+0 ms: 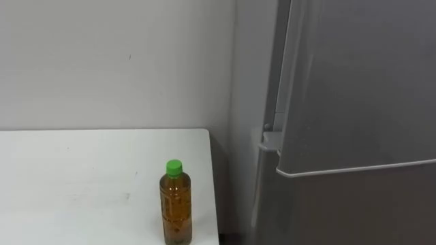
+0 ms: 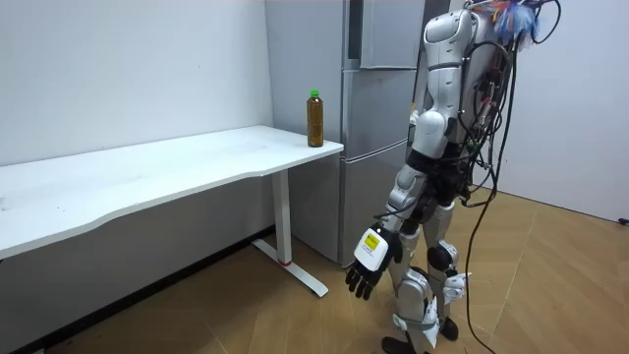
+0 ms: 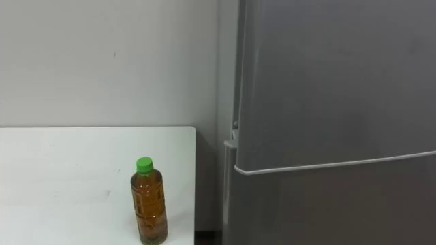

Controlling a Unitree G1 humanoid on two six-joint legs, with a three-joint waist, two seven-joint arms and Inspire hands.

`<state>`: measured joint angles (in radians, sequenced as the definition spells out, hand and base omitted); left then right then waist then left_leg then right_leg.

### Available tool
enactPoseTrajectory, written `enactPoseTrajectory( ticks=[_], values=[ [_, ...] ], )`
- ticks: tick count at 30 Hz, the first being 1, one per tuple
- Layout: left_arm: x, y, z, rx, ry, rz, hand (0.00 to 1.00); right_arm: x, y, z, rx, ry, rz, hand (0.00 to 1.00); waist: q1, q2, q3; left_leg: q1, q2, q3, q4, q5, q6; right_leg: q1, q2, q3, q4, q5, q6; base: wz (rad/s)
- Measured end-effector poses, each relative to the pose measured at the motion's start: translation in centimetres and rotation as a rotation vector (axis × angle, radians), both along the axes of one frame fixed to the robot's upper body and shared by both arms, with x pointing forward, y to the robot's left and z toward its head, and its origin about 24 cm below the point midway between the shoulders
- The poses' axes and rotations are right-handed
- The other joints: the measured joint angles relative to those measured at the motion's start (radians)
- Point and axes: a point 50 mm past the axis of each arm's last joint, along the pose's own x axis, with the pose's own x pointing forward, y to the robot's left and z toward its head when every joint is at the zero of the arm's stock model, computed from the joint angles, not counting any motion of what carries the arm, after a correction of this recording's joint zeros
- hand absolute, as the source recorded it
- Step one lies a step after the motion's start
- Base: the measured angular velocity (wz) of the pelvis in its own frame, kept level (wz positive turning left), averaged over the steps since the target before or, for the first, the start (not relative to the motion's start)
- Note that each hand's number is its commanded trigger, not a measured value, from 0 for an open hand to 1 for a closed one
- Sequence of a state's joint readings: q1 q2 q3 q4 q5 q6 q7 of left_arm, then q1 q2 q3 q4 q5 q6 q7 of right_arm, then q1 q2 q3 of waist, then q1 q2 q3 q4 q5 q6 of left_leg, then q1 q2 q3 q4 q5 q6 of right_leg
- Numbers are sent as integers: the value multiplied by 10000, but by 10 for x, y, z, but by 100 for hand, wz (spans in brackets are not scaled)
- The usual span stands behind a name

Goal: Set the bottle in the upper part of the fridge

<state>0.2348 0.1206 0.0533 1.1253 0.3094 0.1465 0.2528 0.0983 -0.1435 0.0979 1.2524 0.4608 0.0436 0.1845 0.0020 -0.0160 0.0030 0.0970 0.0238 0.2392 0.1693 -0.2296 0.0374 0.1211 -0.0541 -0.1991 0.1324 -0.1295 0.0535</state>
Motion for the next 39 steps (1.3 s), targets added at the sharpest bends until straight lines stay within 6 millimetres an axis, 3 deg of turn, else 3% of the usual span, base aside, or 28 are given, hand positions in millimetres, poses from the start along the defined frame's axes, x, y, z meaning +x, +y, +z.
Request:
enactPoseTrajectory(
  ticks=[17,21,28,32,39],
  values=[
    [7,-6,-2,-236,-382,674,0,-1,0,-1,79,152,-68,0,13,-20,5,22,-2,-52,4,0,1,49,-7,-43,0,0,0,0],
    [2,-9,-3,-598,-667,2347,0,-3,0,-1,107,141,-236,0,46,-2,4,30,-4,-46,-9,-1,1,56,-10,-47,-1,-1,1,0],
    [-23,-7,-2,-738,-815,5232,0,-7,0,-1,146,208,-466,0,84,31,6,32,-2,-70,18,0,0,81,-5,-37,-5,-2,1,0],
    [-23,3,1,-198,-1441,7182,0,-7,-1,-1,158,228,-615,0,116,148,-21,121,-1,-115,43,-1,0,125,-7,4,1,-3,1,3],
    [0,26,8,720,-3200,9866,0,-9,-8,0,12,299,-950,0,309,331,35,199,-12,-115,45,5,-1,209,-18,-14,6,-8,2,0]
  ],
)
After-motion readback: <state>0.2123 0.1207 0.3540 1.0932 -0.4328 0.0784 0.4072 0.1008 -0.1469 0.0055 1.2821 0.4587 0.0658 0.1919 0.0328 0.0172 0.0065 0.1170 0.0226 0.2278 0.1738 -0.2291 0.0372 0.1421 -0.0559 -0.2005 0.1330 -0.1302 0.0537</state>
